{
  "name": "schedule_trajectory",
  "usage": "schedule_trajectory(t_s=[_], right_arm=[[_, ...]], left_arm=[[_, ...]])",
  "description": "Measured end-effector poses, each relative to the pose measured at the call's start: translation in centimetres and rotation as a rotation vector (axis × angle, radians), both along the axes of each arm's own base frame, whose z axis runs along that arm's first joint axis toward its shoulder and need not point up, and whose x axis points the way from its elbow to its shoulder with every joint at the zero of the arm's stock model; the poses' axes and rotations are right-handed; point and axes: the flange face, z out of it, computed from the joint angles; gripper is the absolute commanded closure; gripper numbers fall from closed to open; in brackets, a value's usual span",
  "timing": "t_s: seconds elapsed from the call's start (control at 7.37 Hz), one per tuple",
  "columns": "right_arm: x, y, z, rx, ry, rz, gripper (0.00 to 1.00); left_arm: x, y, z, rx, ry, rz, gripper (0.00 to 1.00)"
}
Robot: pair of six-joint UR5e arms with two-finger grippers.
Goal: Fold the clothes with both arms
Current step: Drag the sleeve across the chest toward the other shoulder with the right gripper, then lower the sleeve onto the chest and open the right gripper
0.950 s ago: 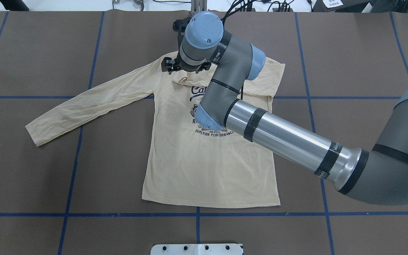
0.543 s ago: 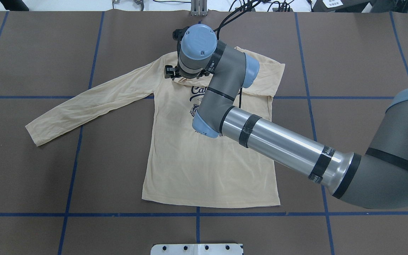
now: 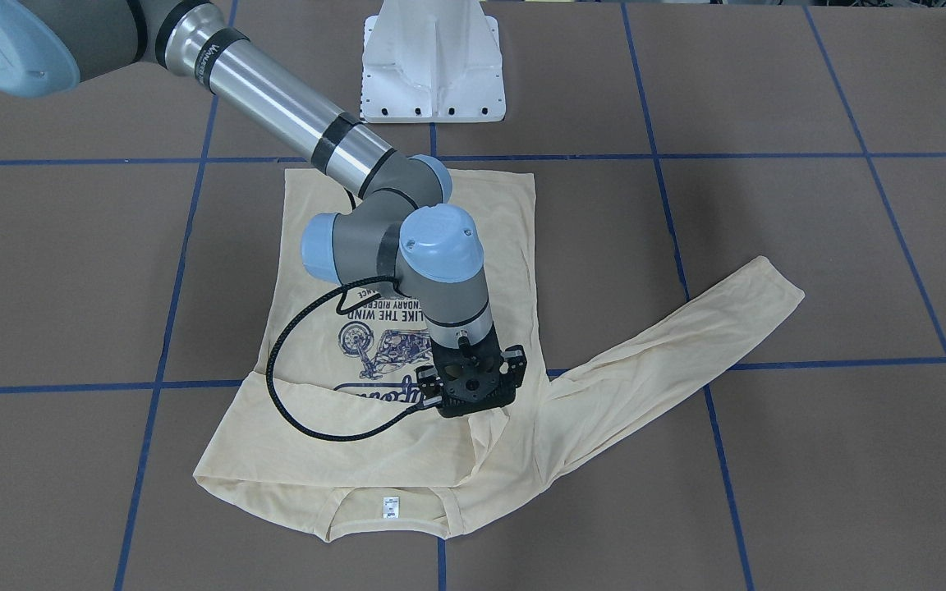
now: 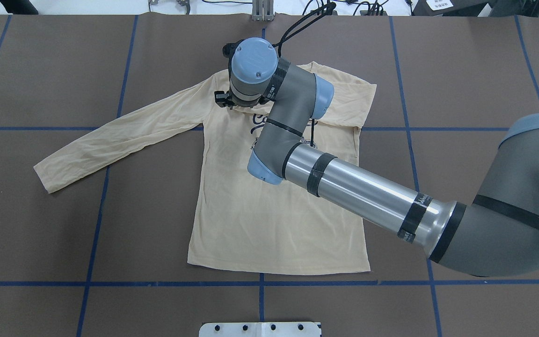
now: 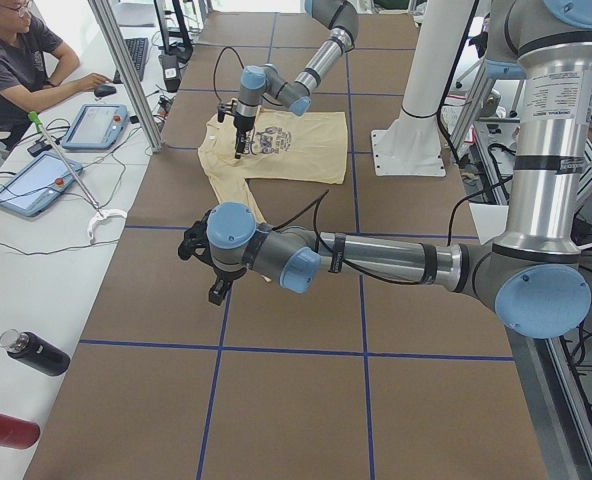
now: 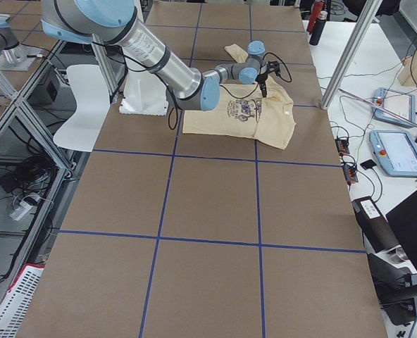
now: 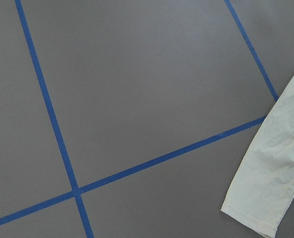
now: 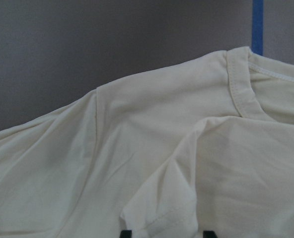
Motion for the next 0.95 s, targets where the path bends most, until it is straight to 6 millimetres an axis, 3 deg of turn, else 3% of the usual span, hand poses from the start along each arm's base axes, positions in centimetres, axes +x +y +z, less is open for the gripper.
schedule_trajectory(t_s=[0.41, 0.68, 0.81, 0.95], right_arm=[[-0.3, -0.3, -0.5, 0.012, -0.011, 0.008, 1.0], [-0.3, -0.4, -2.1, 0.028, -0.025, 0.013, 1.0], [-0.2, -0.5, -3.6, 0.045, -0.034, 0.025, 0.47], [-0.1, -0.6, -4.9, 0.063, -0.043, 0.04, 0.01]], left_arm=[[0.0, -0.1, 0.6, -0.007, 0.0, 0.001, 0.01], [0.1, -0.1, 0.7, -0.01, -0.001, 0.001, 0.01], [0.0, 0.0, 0.8, -0.013, -0.001, 0.001, 0.01], [0.0, 0.0, 0.8, -0.014, -0.001, 0.0, 0.01]])
